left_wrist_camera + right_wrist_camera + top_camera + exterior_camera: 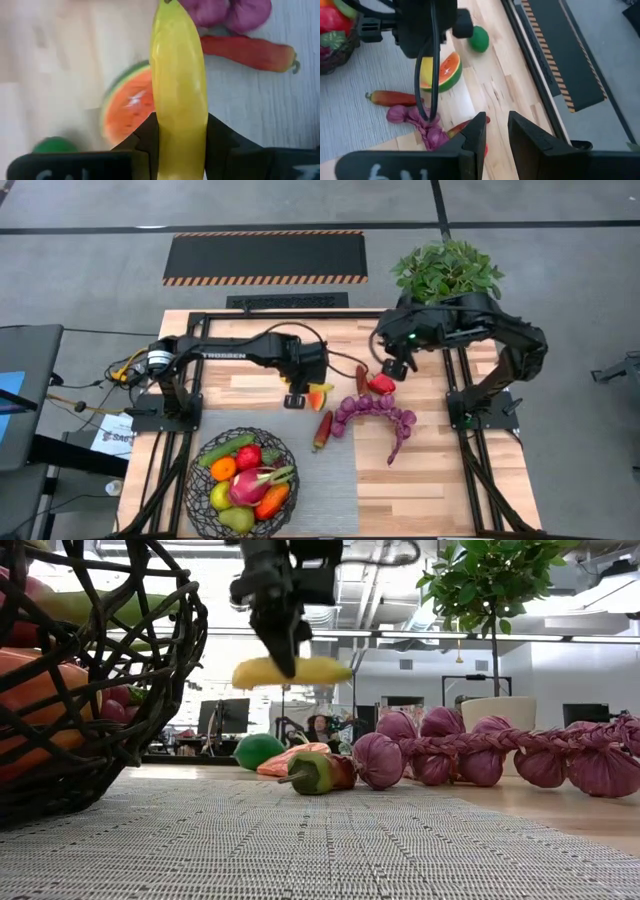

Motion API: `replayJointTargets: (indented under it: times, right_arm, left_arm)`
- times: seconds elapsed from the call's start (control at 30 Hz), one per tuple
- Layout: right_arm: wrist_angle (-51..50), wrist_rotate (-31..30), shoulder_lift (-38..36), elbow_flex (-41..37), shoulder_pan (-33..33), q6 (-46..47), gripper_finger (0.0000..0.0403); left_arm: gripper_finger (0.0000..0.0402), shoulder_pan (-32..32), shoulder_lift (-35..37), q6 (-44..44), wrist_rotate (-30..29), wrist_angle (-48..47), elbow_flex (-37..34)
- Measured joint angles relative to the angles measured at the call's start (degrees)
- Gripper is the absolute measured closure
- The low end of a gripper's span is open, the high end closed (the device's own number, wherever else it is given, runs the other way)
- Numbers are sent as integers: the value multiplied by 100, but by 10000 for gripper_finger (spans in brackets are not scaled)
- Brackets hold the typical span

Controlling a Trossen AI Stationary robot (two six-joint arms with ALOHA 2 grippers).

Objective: Build produce basket
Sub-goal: Put the banana into the black wire basket

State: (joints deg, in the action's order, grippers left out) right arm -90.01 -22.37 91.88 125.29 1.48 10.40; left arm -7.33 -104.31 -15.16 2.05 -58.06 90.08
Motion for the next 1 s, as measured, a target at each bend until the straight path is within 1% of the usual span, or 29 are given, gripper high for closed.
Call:
replayJointTargets:
  times: [0.17,0.33,0.43,0.6,0.73,0.77,0.83,1.0]
  right_arm:
    - [1,-7,-308,0,-17,8,298]
    - [0,-7,-542,0,-17,22,298]
    - [1,-9,-633,1,-17,23,298]
    - [1,-11,-656,2,-17,-32,298]
    - [0,-11,-654,0,-17,-185,298]
    - [1,-12,-650,2,-17,-193,298]
    - [0,-11,-641,0,-17,-208,298]
    - [1,-13,-641,1,-19,-292,298]
  left_arm:
    - [319,-7,2,91,-259,-692,838]
    - [320,43,7,557,-182,-1569,1605]
    - [316,150,11,878,71,-2201,2044]
    - [314,475,11,1454,582,-3237,2526]
    - [314,926,210,2223,1198,-3162,2522]
    - [314,1064,309,2380,1246,-3161,2531]
    - [314,1366,447,2765,1001,-3216,2534]
    - [314,2176,705,3729,0,-3203,2532]
